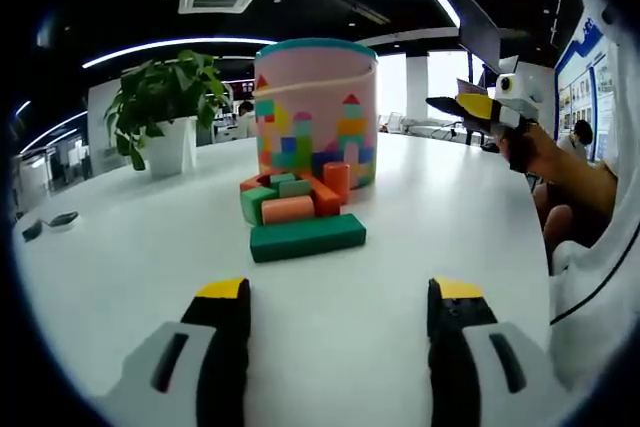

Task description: Arrange the toys in the designated storage area by placing each visible toy with the group until no toy remains scattered across the table.

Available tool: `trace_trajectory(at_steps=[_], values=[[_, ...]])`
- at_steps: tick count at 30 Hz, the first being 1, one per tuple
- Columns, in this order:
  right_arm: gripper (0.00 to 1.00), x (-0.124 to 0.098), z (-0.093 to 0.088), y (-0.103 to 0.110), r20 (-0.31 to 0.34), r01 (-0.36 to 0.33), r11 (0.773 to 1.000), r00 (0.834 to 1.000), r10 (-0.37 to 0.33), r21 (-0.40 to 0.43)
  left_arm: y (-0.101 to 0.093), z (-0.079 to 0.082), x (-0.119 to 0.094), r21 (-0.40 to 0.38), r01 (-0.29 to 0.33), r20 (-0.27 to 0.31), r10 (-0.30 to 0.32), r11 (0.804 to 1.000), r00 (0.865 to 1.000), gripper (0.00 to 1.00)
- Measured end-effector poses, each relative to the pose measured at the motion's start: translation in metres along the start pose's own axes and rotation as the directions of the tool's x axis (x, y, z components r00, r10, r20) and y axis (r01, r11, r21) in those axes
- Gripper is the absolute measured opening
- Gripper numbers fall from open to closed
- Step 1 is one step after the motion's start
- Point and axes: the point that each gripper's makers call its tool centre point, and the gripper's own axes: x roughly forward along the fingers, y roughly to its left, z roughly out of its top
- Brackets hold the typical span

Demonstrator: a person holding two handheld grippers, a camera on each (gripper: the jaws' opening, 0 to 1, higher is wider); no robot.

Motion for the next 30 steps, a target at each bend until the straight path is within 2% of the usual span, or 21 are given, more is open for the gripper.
trace_trajectory(at_steps=[3, 7, 14, 21, 24, 30], values=[[0.56, 0.002, -0.003, 0.001, 0.012, 0.001, 1.000, 1.000, -0.001, -0.009, 0.000, 0.000, 0.000, 0.000, 0.001, 0.000, -0.001, 1.000, 1.000, 0.74], [0.58, 0.008, -0.019, 0.007, -0.035, 0.015, 0.998, 0.999, -0.017, -0.062, 0.000, 0.000, 0.000, 0.000, 0.002, 0.001, -0.002, 1.000, 1.000, 0.74], [0.61, 0.009, -0.031, 0.011, -0.070, 0.010, 1.000, 0.997, -0.009, 0.009, 0.000, 0.000, 0.000, 0.000, 0.001, 0.001, -0.001, 1.000, 1.000, 0.74], [0.54, 0.007, -0.050, 0.011, -0.123, 0.020, 1.000, 0.992, -0.020, -0.003, 0.000, 0.000, 0.000, 0.001, -0.001, 0.001, 0.001, 1.000, 1.000, 0.74], [0.50, 0.007, -0.049, 0.010, -0.117, 0.021, 1.000, 0.993, -0.023, -0.020, 0.000, 0.000, 0.000, 0.002, 0.002, 0.001, -0.002, 1.000, 1.000, 0.73], [0.48, 0.007, -0.057, 0.011, -0.154, 0.020, 1.000, 0.988, -0.019, 0.003, 0.000, 0.000, 0.000, 0.003, 0.001, 0.001, -0.001, 1.000, 1.000, 0.73]])
